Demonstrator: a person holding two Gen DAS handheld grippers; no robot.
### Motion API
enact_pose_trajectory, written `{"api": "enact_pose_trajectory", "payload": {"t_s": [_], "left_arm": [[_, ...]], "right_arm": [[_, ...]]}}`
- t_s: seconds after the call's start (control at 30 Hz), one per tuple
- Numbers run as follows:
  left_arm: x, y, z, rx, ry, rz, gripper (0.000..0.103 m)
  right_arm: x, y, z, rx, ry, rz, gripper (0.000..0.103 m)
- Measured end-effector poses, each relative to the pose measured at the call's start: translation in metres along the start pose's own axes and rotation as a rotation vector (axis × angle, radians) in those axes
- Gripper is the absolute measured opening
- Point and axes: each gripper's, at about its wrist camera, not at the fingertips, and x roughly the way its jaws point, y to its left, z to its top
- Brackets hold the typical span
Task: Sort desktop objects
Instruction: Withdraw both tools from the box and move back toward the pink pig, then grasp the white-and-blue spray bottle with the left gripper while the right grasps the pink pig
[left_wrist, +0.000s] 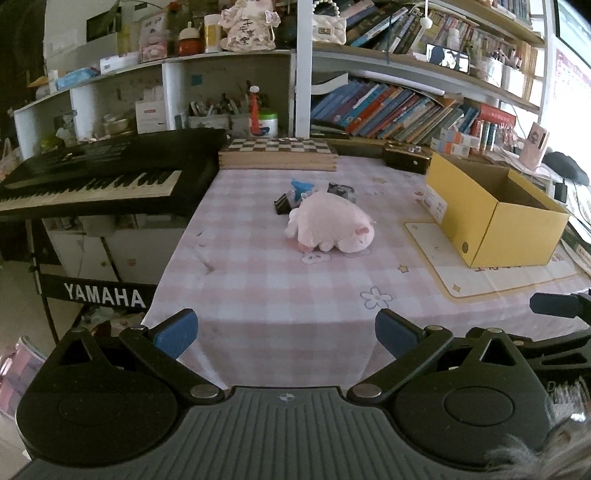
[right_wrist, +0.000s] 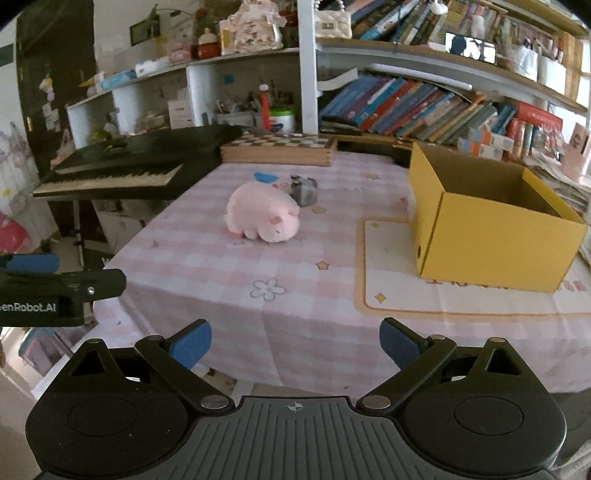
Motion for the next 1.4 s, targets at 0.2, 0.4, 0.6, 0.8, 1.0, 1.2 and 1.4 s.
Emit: {"api": "enact_pose_trajectory", "payload": {"t_s": [0.2,0.4,0.6,0.8,1.0,1.2,1.4], "left_arm": [[0.008,0.002,0.003,0.005,0.006,-0.003,0.103],[0.024,0.004,0.013,-0.006,0.009,0.003,0.103],[0.049,0.007,0.033,-0.027,0.008,0.027,0.103],[0.079,0.009,0.057,-0.053,0.020,0.057,0.103],[0.105,0.011,0.078,-0.081,0.046,0.094,0.103],[0.123,0.016,0.095,-0.106,0.059,0.140,0.103],[0.138,0.021,0.106,-0.125,0.077,0.176,0.103]], "right_arm": [[0.012,0.002,0.007,-0.013,0.006,0.017,0.099],[0.031,0.003,0.020,-0.042,0.013,0.053,0.099],[0.065,0.001,0.043,-0.071,0.025,0.099,0.099],[0.102,-0.002,0.067,-0.114,0.053,0.167,0.099],[0.138,-0.004,0.091,-0.176,0.042,0.212,0.098],[0.178,0.001,0.113,-0.273,0.036,0.245,0.098],[0.214,0.010,0.125,-0.359,0.047,0.268,0.095]]}}
